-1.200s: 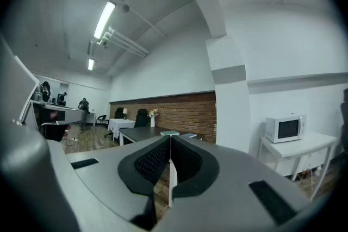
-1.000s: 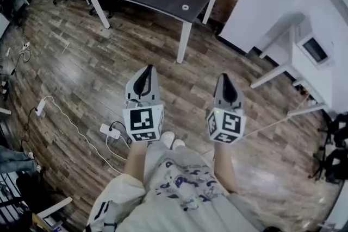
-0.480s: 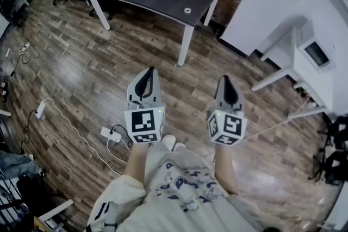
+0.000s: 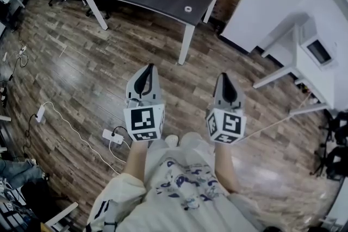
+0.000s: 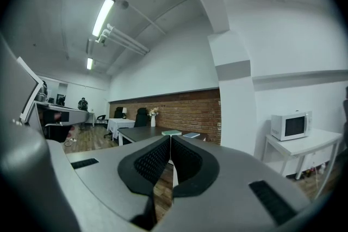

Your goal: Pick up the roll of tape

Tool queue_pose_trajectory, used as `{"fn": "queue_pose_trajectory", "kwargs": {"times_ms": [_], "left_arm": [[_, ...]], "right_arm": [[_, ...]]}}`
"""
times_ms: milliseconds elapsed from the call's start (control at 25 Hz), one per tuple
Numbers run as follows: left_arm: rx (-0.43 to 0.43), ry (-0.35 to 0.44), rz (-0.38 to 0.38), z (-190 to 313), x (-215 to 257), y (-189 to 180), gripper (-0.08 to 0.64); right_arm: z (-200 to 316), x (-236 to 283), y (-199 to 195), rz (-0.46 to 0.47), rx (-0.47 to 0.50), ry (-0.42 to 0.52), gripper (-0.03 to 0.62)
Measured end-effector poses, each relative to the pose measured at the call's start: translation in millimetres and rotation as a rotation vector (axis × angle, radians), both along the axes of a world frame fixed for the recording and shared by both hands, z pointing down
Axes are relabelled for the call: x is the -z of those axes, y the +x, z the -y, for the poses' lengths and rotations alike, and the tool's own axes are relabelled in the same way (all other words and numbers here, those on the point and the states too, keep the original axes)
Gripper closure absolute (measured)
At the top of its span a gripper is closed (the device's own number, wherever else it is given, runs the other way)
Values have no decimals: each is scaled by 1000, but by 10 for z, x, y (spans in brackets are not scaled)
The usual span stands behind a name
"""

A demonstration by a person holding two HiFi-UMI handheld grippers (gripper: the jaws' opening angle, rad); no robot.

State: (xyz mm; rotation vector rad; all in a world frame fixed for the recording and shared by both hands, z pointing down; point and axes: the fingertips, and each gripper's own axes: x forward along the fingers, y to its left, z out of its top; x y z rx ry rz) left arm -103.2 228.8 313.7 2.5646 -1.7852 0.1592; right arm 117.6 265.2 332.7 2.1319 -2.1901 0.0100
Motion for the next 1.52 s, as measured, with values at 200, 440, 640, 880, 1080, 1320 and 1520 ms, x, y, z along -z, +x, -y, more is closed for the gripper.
{"fn": "queue_pose_trajectory", "kwargs": {"times_ms": [200, 440, 640, 880, 1080, 1320, 1520], "left_arm": [[10, -24, -8, 224, -77, 16, 558], [22, -39, -7, 660, -166, 159, 558], [50, -40, 0, 1169, -169, 332, 558], [94, -32, 6, 1861, -96, 545, 559], [130, -32, -4, 2321, -93, 667, 559], [162, -54, 4, 2686, -147, 744, 559], [175, -70, 17, 2948, -186, 721, 558]], "right_arm": [[206, -25, 9, -7, 7, -15, 584], [682, -147, 168, 2, 17, -39, 584], [1268, -159, 327, 15, 43, -37, 584], [2091, -54, 482, 11, 109, -20, 584], [2670, -23, 593, 8, 152, -11, 584], [3123, -130, 664, 25, 173, -43, 584], [3411, -197, 618, 29, 197, -59, 584]]}}
